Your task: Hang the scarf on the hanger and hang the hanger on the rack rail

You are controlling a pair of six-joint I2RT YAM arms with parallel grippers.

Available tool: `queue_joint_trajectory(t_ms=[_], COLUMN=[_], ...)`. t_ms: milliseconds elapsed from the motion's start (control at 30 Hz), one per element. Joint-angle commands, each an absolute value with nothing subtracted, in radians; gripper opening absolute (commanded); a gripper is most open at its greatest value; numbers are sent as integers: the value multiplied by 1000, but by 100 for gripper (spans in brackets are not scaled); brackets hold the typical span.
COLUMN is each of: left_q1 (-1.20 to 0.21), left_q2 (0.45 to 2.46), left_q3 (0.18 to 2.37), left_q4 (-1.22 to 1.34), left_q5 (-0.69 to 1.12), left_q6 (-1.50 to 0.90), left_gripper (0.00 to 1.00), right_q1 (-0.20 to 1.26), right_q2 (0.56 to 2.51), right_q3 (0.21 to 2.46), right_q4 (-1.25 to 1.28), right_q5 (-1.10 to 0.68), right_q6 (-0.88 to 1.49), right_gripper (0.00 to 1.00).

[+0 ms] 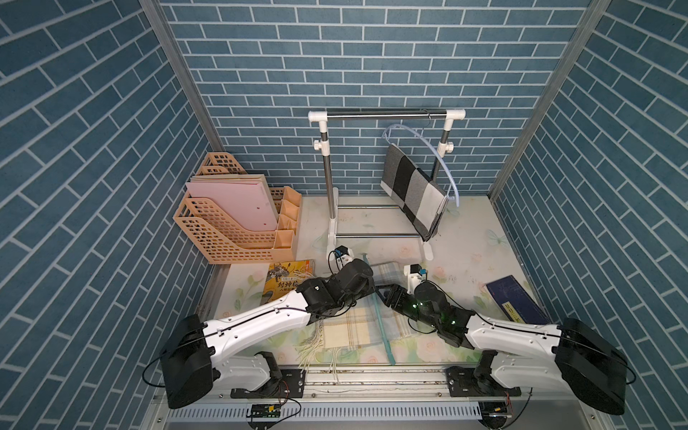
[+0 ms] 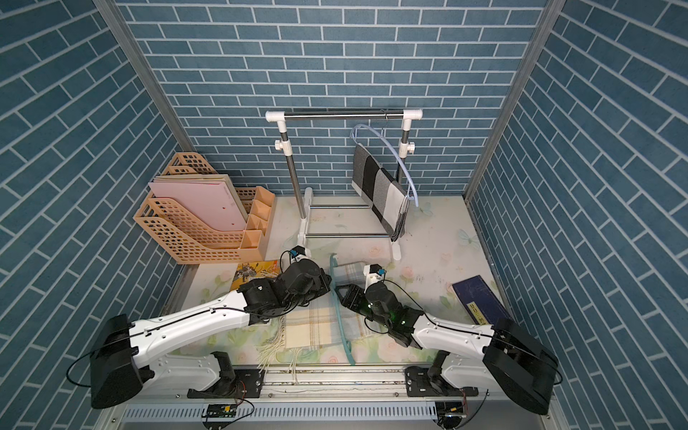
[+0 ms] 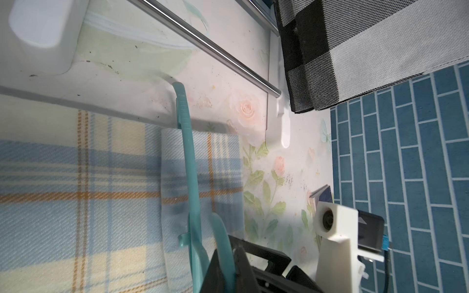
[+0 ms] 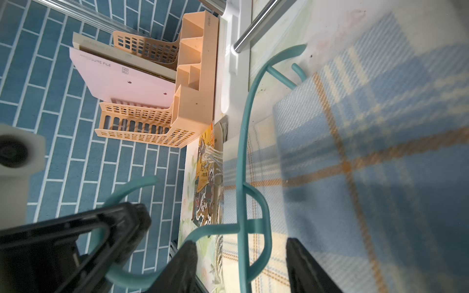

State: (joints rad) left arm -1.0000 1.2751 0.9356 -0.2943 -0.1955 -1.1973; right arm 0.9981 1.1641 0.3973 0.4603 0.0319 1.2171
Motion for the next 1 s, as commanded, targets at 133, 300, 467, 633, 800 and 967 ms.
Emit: queue_joint_trajectory(t_ms=[133,300,467,633,800,967], left_q1=[-1007,-1011,-1014,-1019,-1023,-1024], left_q2=[1312,1338,1368,1399,1423,1434], left_q3=[989,1015,1053,1080,1096,1106], left_q4=[-332,-362,-394,-408,-420,-418], left_q5=[-179,-194,-212,-218,-222,-211], left_q6=[-1199,-1218,-1239,-1247,-1249,-1244], left_gripper=[0,0,0,0,0,16], right_q1=[993,994,1034,1103,1129,1129], right_q2=[1016,980,1013,1107,1176,1267], right_q3=[423,476,458,490,529,589], right_q4=[216,48,83,198,243,205], right_q5=[116,80,68,146,259,321], right_q6=[1039,854,800,766,737,716], right_gripper=[60,60,60,63,64,63])
